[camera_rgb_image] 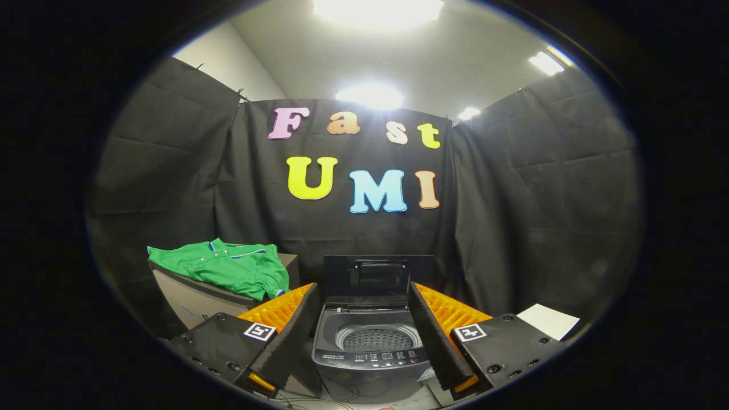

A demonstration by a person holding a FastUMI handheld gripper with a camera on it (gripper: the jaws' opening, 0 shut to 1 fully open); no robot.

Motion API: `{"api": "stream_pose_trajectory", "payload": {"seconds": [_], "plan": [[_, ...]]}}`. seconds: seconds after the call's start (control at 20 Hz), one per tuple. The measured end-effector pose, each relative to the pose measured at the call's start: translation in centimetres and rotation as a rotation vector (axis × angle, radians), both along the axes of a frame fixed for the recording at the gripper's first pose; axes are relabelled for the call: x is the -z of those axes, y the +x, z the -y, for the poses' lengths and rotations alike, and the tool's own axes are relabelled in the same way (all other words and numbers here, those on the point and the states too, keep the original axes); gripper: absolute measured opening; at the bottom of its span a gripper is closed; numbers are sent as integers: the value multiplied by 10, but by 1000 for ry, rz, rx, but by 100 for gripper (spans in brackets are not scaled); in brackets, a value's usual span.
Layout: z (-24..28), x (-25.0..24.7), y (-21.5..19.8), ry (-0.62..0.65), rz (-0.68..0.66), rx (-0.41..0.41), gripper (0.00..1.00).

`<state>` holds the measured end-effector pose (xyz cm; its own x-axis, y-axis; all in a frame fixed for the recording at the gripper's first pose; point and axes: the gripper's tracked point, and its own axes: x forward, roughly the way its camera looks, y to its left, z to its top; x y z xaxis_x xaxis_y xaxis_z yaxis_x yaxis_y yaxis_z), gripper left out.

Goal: Put the clothes into the washing machine and then close the washing machine lid.

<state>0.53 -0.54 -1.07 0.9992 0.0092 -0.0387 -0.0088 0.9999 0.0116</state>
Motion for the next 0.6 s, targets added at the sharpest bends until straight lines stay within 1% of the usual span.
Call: {"api": "stream_pose_trajectory", "payload": {"seconds": [0.35, 0.6], "plan": [[-14, -9, 12, 6, -5, -25, 98], [-36, -22, 27, 12, 2, -64, 98]]}}
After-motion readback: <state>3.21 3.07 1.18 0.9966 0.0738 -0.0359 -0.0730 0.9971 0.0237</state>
